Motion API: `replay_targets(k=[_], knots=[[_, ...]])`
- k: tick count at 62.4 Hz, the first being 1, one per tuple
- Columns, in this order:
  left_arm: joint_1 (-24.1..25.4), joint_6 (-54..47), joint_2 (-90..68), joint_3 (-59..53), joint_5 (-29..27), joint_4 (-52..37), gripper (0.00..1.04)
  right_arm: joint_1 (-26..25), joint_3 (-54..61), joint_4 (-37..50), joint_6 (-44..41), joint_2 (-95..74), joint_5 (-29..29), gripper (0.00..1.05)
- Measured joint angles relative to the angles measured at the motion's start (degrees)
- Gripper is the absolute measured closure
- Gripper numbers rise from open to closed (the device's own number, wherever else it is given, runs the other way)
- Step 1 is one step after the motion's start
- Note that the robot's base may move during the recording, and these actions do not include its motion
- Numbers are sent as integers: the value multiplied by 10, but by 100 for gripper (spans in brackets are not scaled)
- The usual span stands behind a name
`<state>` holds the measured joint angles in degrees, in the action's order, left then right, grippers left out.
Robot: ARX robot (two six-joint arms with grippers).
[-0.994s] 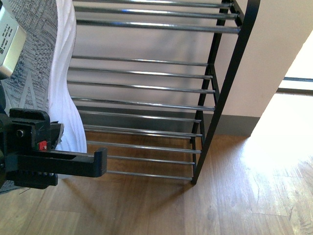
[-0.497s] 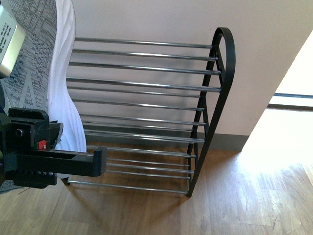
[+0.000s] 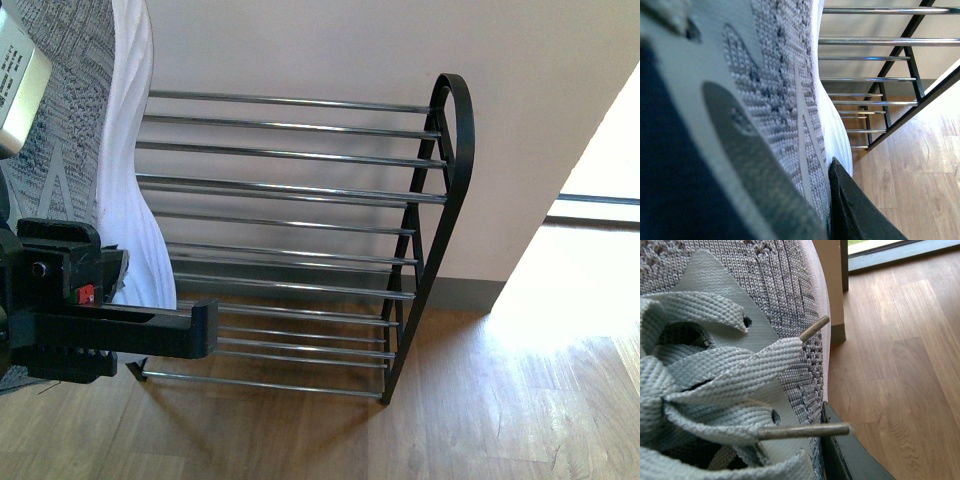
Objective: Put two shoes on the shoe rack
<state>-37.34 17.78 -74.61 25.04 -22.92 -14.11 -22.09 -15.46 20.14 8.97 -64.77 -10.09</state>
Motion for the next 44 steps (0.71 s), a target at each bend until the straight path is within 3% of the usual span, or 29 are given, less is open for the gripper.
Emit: replay_targets(k=[21,31,44], knots=[[0,0,0,0,0,0,101,0,0,0,0,0,0,101],[0,0,0,0,0,0,101,24,46,208,-44,-18,53,102],[0,0,0,0,0,0,101,111,-32,107,-54,37,128,102]])
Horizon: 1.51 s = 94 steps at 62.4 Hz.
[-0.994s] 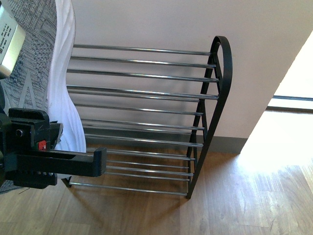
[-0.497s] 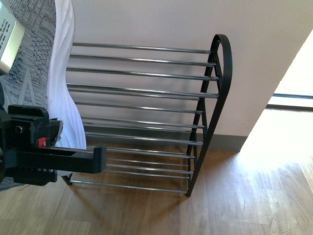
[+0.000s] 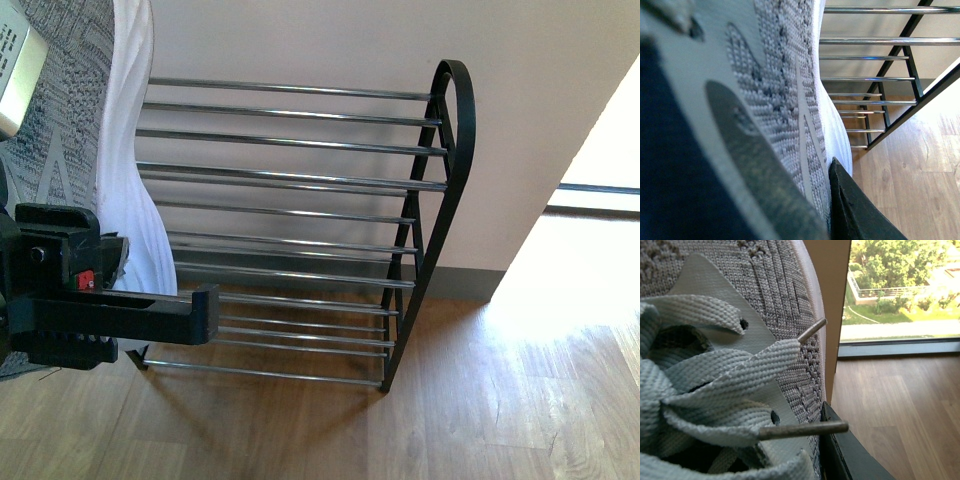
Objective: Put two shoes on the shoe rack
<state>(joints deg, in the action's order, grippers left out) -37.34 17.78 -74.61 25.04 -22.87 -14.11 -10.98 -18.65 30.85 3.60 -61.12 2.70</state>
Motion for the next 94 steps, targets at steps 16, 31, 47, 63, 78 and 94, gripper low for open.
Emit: replay_targets(k=[16,31,47,63,78,94], knots=[[0,0,0,0,0,0,101,126,-130,-147,3,-34,75,102],[0,0,0,0,0,0,101,206,-268,-268,40,-115,113,102],[0,0,0,0,0,0,101,245,-411,-388,95,-226,173,102],[0,0,0,0,0,0,101,257,-532,-481,164,-331,201,102],[0,0,0,0,1,0,101,260,-646,-551,207,-438,216,102],[0,0,0,0,0,0,101,264,-713,-597,225,-493,216,102]])
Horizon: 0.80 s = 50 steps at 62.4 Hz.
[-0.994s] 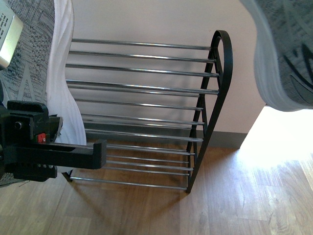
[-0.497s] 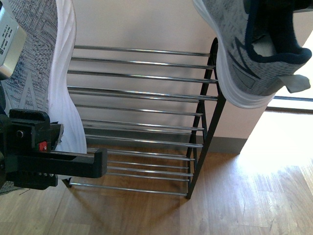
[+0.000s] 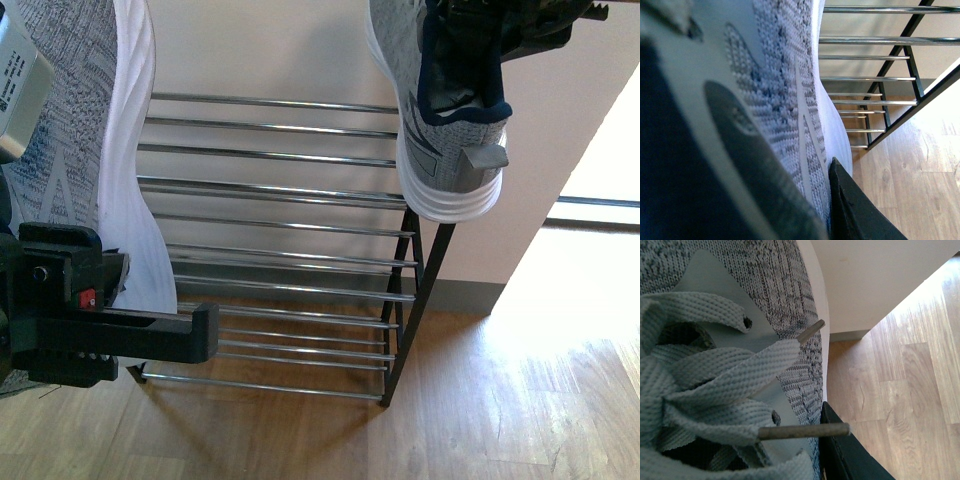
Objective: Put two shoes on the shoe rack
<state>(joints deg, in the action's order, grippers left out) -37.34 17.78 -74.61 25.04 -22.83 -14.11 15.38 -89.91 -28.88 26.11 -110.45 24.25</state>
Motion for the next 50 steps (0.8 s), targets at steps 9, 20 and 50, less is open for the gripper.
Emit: replay_targets(k=[9,20,50], knots=[[0,0,0,0,0,0,101,0,-23,-13,3,-28,9,102],[0,0,0,0,0,0,101,0,-40,-20,0,-47,17,102],[0,0,0,0,0,0,101,1,-68,-29,4,-9,-10,102]])
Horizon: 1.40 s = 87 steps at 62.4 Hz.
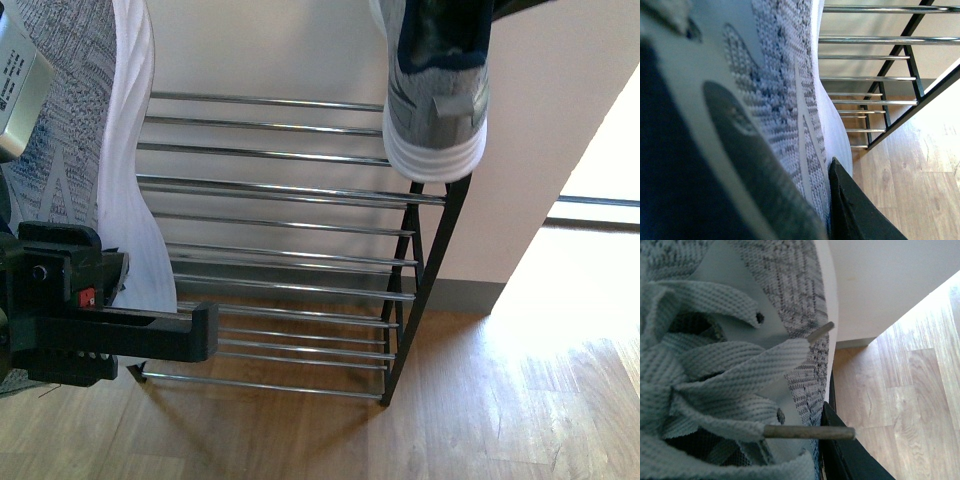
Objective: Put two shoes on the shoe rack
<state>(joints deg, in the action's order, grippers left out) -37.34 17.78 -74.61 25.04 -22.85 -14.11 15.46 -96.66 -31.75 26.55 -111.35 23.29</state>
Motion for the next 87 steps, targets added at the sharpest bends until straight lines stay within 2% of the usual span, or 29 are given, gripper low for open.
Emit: replay_targets(k=[15,31,53,65,73,79,87], knots=[[0,0,0,0,0,0,101,27,7,-8,21,34,-10,102],[0,0,0,0,0,0,101,59,2,-30,43,-30,-15,102],[0,0,0,0,0,0,101,41,-64,-70,61,-135,23,102],[0,0,0,0,-1,0,101,29,-148,-93,53,-180,65,102],[0,0,0,0,0,0,101,27,-171,-100,48,-196,70,102],[0,0,0,0,0,0,101,28,-174,-92,42,-201,79,91],[0,0,0,0,-1,0,101,25,-159,-64,34,-196,91,68]])
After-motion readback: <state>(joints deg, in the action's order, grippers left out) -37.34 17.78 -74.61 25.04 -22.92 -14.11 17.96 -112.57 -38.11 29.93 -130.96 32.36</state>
